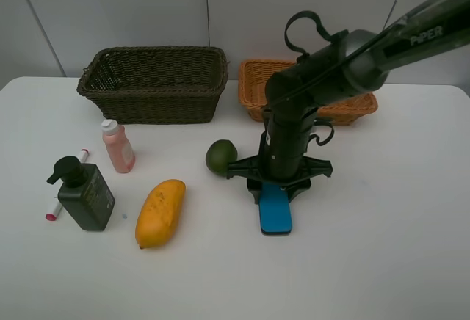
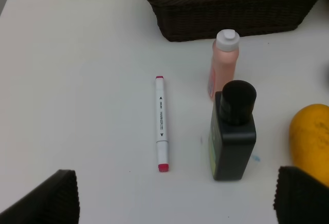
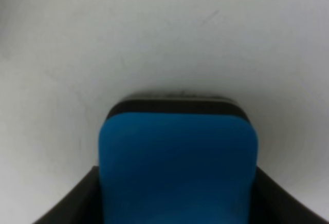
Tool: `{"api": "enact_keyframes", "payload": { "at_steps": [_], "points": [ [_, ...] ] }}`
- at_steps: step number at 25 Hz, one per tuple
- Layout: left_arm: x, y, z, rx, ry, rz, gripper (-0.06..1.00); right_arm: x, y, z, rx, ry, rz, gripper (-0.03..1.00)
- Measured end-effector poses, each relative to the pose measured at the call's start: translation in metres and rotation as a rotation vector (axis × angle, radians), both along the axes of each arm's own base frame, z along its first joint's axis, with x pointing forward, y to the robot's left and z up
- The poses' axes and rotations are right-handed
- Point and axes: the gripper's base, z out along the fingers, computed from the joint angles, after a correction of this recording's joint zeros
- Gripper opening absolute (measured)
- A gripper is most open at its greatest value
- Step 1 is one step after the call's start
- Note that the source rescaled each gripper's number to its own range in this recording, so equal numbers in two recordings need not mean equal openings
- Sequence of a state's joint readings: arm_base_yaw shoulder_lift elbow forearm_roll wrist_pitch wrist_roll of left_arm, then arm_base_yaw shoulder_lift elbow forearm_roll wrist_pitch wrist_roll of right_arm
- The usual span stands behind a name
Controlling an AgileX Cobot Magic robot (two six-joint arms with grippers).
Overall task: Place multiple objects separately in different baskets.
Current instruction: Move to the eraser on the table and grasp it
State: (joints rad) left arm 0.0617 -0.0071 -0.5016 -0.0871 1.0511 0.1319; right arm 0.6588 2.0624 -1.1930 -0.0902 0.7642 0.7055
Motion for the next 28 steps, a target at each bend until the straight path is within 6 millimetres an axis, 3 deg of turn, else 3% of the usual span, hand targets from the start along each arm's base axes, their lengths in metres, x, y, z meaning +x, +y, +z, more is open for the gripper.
{"api": "enact_keyframes", "payload": {
  "at_steps": [12, 21, 28],
  "points": [
    [0.000, 0.000, 0.000, 0.000, 0.000, 0.000, 1.00, 0.001, -0.001, 0.006, 0.000, -0.021, 0.012, 0.00],
    [0.000, 0.000, 0.000, 0.000, 0.000, 0.000, 1.00, 0.003, -0.003, 0.028, 0.001, -0.087, 0.047, 0.00],
    [0.000, 0.000, 0.000, 0.000, 0.000, 0.000, 1.00, 0.013, -0.003, 0.060, -0.018, -0.181, 0.122, 0.00]
  ]
}}
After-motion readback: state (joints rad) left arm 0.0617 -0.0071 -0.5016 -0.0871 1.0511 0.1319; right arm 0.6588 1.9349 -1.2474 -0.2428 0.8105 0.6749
